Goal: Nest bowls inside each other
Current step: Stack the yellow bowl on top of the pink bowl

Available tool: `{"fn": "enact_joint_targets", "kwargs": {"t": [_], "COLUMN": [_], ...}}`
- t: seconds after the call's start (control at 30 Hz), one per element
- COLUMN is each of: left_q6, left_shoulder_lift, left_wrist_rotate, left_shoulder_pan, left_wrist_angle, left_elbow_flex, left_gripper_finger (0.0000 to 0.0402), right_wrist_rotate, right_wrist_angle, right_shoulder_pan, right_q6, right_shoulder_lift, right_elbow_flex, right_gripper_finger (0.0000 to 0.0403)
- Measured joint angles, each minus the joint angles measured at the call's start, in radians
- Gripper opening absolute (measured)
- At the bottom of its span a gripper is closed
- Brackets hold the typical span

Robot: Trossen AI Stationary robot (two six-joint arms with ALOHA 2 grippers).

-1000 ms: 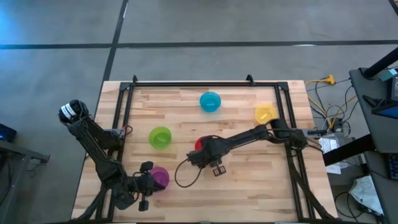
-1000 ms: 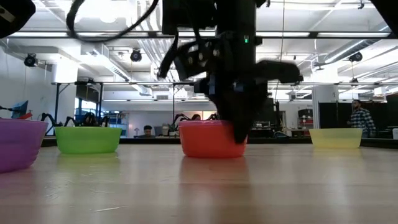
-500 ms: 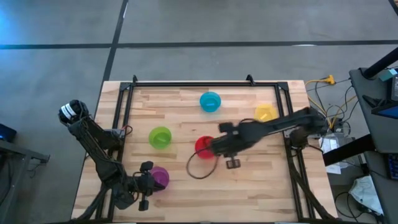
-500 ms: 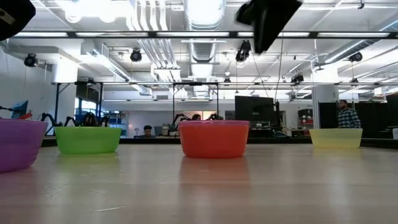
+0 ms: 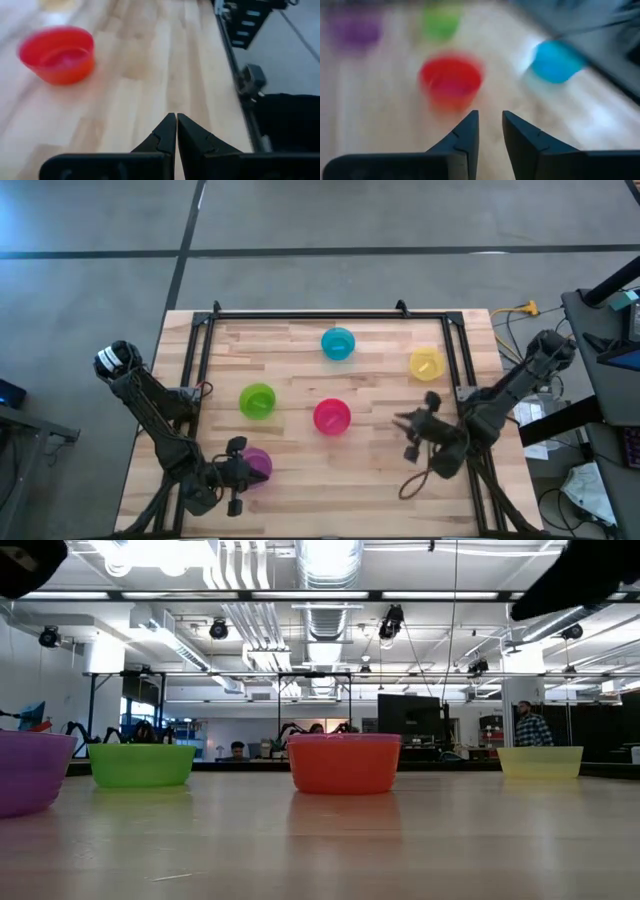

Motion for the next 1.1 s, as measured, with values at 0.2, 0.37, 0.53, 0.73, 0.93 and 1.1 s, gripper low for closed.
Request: {"fn": "enact_joint_targets", "kwargs": {"t": [0.2,0.37,0.53,0.73,0.93,1.1], "left_q6": [0.084,0.191,0.215,0.242,0.242,0.243], "left_shoulder_lift": [0.000,0.000,0.000,0.000,0.000,0.000], "left_wrist_rotate": [-0.018,-0.020,-0.018,0.000,0.001,0.001], "left_shoulder_pan": [0.054,0.098,0.109,0.108,0.110,0.111], "left_wrist_angle": [0.015,0.060,0.078,0.077,0.078,0.077], "left_elbow_flex": [0.017,0.013,0.013,0.011,0.009,0.009], "left_gripper_finger": [0.0000,0.0000,0.0000,0.0000,0.0000,0.0000], "right_wrist_rotate": [0.093,-0.103,-0.359,-0.563,-0.674,-0.751], "right_wrist_angle": [-0.028,-0.070,-0.076,-0.187,-0.455,-0.447], "right_shoulder_pan": [-0.091,-0.344,-0.651,-0.959,-1.161,-1.209], "right_q6": [0.259,0.184,-0.023,-0.177,-0.253,-0.357], "right_shoulder_lift": [-0.134,-0.272,-0.352,-0.302,-0.151,-0.043], "right_elbow_flex": [-0.115,-0.112,-0.055,0.038,0.113,0.096], "right_gripper_finger": [0.0073,0.0073,0.0073,0.0073,0.0073,0.0073]}}
